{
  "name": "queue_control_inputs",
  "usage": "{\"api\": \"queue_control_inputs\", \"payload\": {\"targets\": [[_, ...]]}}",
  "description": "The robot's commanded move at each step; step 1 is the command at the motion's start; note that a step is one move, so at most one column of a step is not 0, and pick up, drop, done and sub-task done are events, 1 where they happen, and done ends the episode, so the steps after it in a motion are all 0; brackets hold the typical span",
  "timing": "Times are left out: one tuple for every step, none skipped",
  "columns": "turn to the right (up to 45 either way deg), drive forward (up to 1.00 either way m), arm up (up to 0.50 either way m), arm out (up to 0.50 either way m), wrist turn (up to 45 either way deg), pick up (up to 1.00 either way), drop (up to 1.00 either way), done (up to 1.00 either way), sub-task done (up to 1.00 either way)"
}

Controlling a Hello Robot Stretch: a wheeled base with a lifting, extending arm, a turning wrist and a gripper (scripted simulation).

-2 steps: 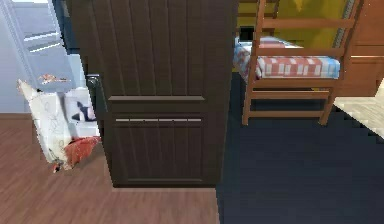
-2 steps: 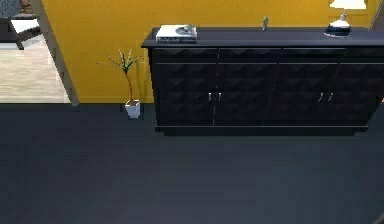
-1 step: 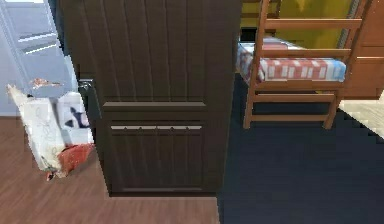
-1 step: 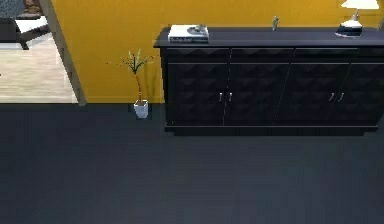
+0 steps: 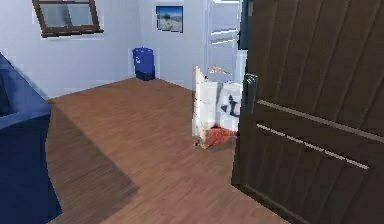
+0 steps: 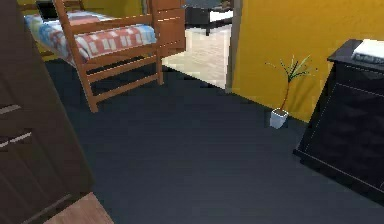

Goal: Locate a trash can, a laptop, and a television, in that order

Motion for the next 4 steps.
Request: {"api": "queue_control_inputs", "payload": {"targets": [[-21.0,0.00,0.00,0.00,0.0,0.00,0.00,0.00,0.00],[0.0,0.45,0.00,0.00,0.0,0.00,0.00,0.00,0.00],[-45.0,0.00,0.00,0.00,0.0,0.00,0.00,0.00,0.00],[-21.0,0.00,0.00,0.00,0.0,0.00,0.00,0.00,0.00]]}}
